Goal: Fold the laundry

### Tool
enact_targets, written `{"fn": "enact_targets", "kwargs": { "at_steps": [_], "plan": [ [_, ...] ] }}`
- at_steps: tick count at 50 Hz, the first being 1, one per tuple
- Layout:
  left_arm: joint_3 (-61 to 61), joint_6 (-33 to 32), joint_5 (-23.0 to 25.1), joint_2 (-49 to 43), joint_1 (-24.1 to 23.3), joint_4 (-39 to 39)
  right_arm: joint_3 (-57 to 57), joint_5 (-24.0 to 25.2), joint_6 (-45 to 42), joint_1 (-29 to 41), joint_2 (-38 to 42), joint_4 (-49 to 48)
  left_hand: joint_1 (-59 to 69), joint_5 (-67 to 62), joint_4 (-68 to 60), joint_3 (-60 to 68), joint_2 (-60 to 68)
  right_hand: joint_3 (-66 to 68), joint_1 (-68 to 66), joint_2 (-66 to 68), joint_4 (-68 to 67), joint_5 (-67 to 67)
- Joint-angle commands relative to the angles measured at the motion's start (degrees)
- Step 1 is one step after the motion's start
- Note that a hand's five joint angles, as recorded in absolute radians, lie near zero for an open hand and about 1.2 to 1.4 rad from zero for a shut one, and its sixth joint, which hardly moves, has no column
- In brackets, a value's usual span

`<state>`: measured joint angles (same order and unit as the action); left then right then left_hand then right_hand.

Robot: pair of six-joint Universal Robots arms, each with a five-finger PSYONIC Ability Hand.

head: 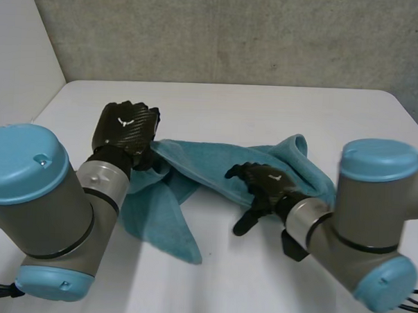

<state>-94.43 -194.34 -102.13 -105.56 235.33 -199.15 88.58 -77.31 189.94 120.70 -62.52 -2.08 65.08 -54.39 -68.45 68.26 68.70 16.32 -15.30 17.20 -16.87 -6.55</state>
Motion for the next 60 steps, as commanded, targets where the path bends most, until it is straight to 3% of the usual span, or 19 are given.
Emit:
{"fn": "enact_targets", "kwargs": {
  "at_steps": [1, 5, 7, 8, 11, 13, 16, 17, 23, 25, 34, 38, 43, 48, 51, 56, 60],
  "plan": [
    [-0.1, 0.2, -0.1, 2.4, -0.2, 0.3, -6.3, -5.2, 1.5, 2.3, 8.7, -1.7, 14.9, -15.6, -11.5, 11.7, 11.3, 3.3, -4.4, 2.5, -2.8, -3.1],
    [-0.1, 0.3, -0.1, 2.7, 0.1, 0.3, -8.9, -13.3, 0.8, 1.8, 11.8, -3.7, 14.9, -15.6, -11.5, 11.7, 11.3, 18.3, -19.3, 17.4, -17.7, -18.0],
    [-0.6, 0.3, -0.1, 2.6, 0.4, 0.2, -8.7, -17.0, 0.3, 1.5, 12.2, -5.9, 14.9, -15.6, -11.5, 11.7, 11.3, 53.0, -54.0, 52.1, -52.4, -52.8],
    [-0.8, 0.3, 0.0, 2.6, 0.6, 0.2, -8.3, -17.9, 0.0, 1.3, 11.9, -7.1, 14.9, -15.6, -11.5, 11.7, 11.3, 63.6, -64.6, 62.7, -63.0, -63.3],
    [-1.6, 0.2, 0.1, 2.4, 1.7, 0.1, -5.5, -18.7, -2.7, 0.1, 9.1, -12.8, 14.9, -15.6, -11.5, 11.7, 11.3, 63.7, -64.7, 62.8, -63.1, -63.5],
    [-1.9, 0.2, 0.4, 1.9, 2.1, 0.1, -2.3, -18.1, -7.3, -0.6, 3.1, -16.0, 14.9, -15.6, -11.5, 11.7, 11.3, 63.7, -64.7, 62.8, -63.1, -63.5],
    [-2.5, 0.2, 1.5, 0.4, 2.7, 0.0, -1.6, -17.8, -9.2, -0.9, 1.4, -16.6, 14.9, -15.6, -11.5, 11.7, 11.3, 63.7, -64.7, 62.8, -63.1, -63.5],
    [-2.7, 0.2, 1.9, -0.3, 2.7, -0.1, 0.4, -16.3, -16.3, -2.4, -3.9, -16.8, 14.9, -15.6, -11.5, 11.7, 11.3, 63.7, -64.7, 62.8, -63.1, -63.5],
    [-3.0, 0.0, 5.5, -5.5, 2.9, 0.0, 1.5, -13.4, -22.6, -3.5, -7.6, -15.1, 14.9, -15.6, -11.5, 11.7, 11.3, 63.7, -64.7, 62.8, -63.1, -63.5],
    [-3.0, 0.0, 6.2, -7.1, 2.9, 0.1, 1.1, -10.5, -28.0, -4.0, -9.5, -7.4, 14.9, -15.6, -11.5, 11.7, 11.3, 63.7, -64.7, 62.8, -63.1, -63.5],
    [-1.9, -2.1, 6.4, -11.1, 3.0, 0.8, -2.2, -9.3, -43.6, -4.8, -7.4, 12.6, 14.9, -15.6, -11.5, 11.7, 11.3, 63.7, -64.7, 62.8, -63.1, -63.5],
    [0.2, -7.3, 6.4, -12.7, 3.5, 0.8, -6.2, -9.9, -49.3, -4.8, -3.4, 16.4, 14.9, -15.6, -11.5, 11.7, 11.3, 63.7, -64.7, 62.8, -63.1, -63.5],
    [7.0, -14.2, 6.8, -14.3, 5.3, 0.2, -14.6, -10.0, -49.8, -4.2, 0.3, 15.8, 14.9, -15.6, -11.5, 11.7, 11.3, 63.7, -64.7, 62.8, -63.1, -63.5],
    [19.9, -17.4, 9.4, -13.9, 7.5, 0.3, -35.3, -10.4, -47.8, -4.4, 3.3, 9.5, 14.9, -15.6, -11.5, 11.7, 11.3, 63.7, -64.7, 62.8, -63.1, -63.5],
    [29.4, -17.0, 11.2, -11.2, 9.4, -0.4, -44.4, -12.5, -44.2, -4.3, 3.1, -0.2, 14.9, -15.6, -11.5, 11.7, 11.3, 63.7, -64.7, 62.8, -63.1, -63.5],
    [38.5, -10.5, 11.7, -5.2, 12.9, -8.6, -44.6, -15.1, -40.3, -4.8, -3.9, -20.1, 14.9, -15.6, -11.5, 11.7, 11.3, 63.7, -64.7, 62.8, -63.1, -63.5],
    [38.4, -5.1, 12.0, -1.8, 17.1, -12.9, -38.2, -14.8, -40.3, -4.8, -9.5, -22.2, 14.9, -15.6, -11.5, 11.7, 11.3, 63.7, -64.7, 62.8, -63.1, -63.5]
  ]
}}
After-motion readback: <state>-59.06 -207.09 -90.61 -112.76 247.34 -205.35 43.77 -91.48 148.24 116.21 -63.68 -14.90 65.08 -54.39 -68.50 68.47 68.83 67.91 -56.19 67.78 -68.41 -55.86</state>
